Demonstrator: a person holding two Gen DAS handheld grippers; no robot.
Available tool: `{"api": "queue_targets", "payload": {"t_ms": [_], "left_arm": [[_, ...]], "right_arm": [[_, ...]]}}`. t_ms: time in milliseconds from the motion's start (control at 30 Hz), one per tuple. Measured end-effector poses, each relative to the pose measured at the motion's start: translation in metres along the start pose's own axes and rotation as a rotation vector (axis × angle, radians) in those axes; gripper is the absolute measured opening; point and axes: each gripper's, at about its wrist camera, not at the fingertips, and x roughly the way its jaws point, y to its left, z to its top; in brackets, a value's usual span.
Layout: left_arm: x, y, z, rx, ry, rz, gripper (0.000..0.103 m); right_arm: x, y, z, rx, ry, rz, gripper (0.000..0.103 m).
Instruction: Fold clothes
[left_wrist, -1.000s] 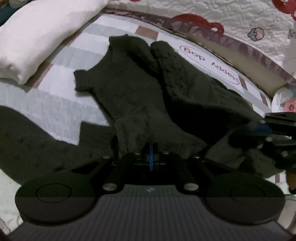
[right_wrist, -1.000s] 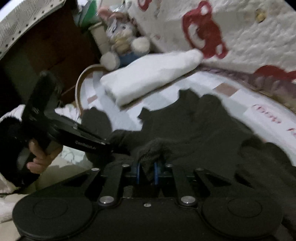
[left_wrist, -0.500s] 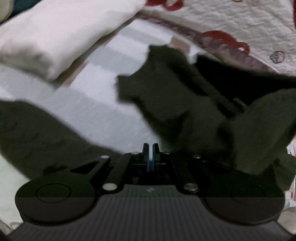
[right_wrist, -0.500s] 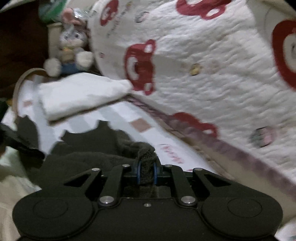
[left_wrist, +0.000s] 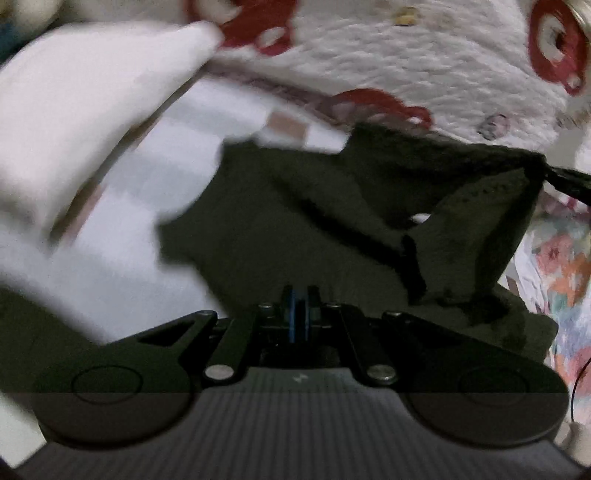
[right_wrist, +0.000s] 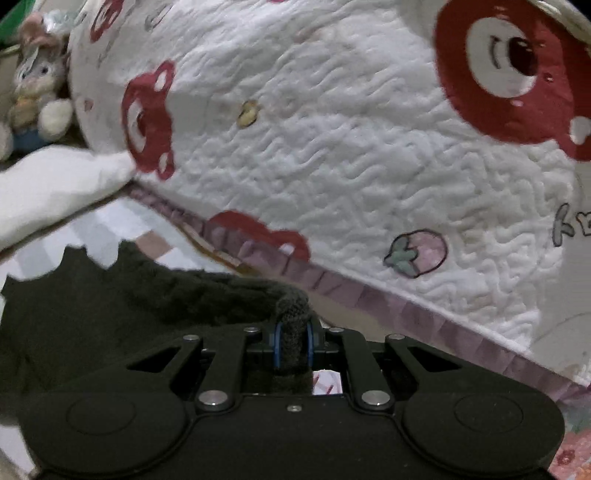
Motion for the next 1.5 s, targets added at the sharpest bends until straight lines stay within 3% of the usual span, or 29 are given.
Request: {"api": "queue_targets", "payload": {"t_ms": [100,200,267,367,467,533,667,800,833,967,1067,1167,1233,1267,1300,1333,1367,1400,1500], "left_arm": [[0.017,-0.02,0.038,0.145,-0.026,0.017,0.029],[0.042,-0.032,0.061,0.206,-0.011,0.038,0.029],[0.061,-0.036,0.069,0.224,0.004,0.048,0.03],[0.09,-0.029,0.074,0.206,0.044,0.045,0.03],[0.115,-0.026,0.084,0.208,0.064,0.033,0.033],[0.132,-0.026,0.098,0.209,0.07,0.008,0.038],[0.166,-0.025,0.125,0.207,0.086,-0.044,0.045],[0.215,-0.019,0.144,0.006,0.267,-0.103,0.051],[0.224,-0.019,0.146,-0.036,0.304,-0.102,0.051],[0.235,-0.042,0.148,0.089,0.244,-0.076,0.053],[0.244,-0.045,0.149,0.04,0.25,-0.113,0.065],[0.25,-0.05,0.149,0.025,0.287,-0.172,0.07],[0.252,-0.052,0.147,0.009,0.295,-0.198,0.079],[0.252,-0.053,0.146,0.002,0.291,-0.203,0.079],[0.25,-0.054,0.145,0.006,0.284,-0.194,0.076],[0.249,-0.056,0.144,0.012,0.279,-0.187,0.044],[0.248,-0.058,0.142,0.031,0.281,-0.195,0.018],[0.246,-0.06,0.141,0.054,0.275,-0.212,0.011],[0.222,-0.075,0.14,0.185,0.135,-0.143,0.01]], "right_arm": [[0.002,-0.005,0.004,-0.024,-0.037,-0.031,0.013],[0.016,-0.011,0.014,-0.09,-0.035,-0.102,0.014],[0.039,-0.021,0.015,-0.112,0.002,-0.185,0.02],[0.078,-0.049,-0.004,-0.031,0.083,-0.3,0.024],[0.098,-0.083,-0.032,0.218,0.146,-0.268,0.026],[0.099,-0.088,-0.051,0.347,0.151,-0.155,0.031],[0.105,-0.046,-0.069,0.284,0.15,0.059,0.044],[0.115,0.006,-0.08,0.211,0.202,0.26,0.046],[0.115,0.02,-0.083,0.157,0.208,0.262,0.047],[0.121,0.068,-0.094,-0.075,0.25,0.236,0.056],[0.13,0.077,-0.099,-0.218,0.268,0.165,0.061],[0.134,0.058,-0.095,-0.1,0.27,0.139,0.062],[0.135,0.044,-0.097,-0.016,0.258,0.156,0.062],[0.131,0.038,-0.096,0.012,0.237,0.157,0.061],[0.128,0.033,-0.096,0.04,0.216,0.159,0.042],[0.124,0.027,-0.096,0.069,0.195,0.16,0.025],[0.12,0.021,-0.095,0.097,0.174,0.162,0.018],[0.117,0.016,-0.095,0.125,0.153,0.163,0.018],[0.09,-0.021,-0.083,0.276,0.028,0.135,0.017]]}}
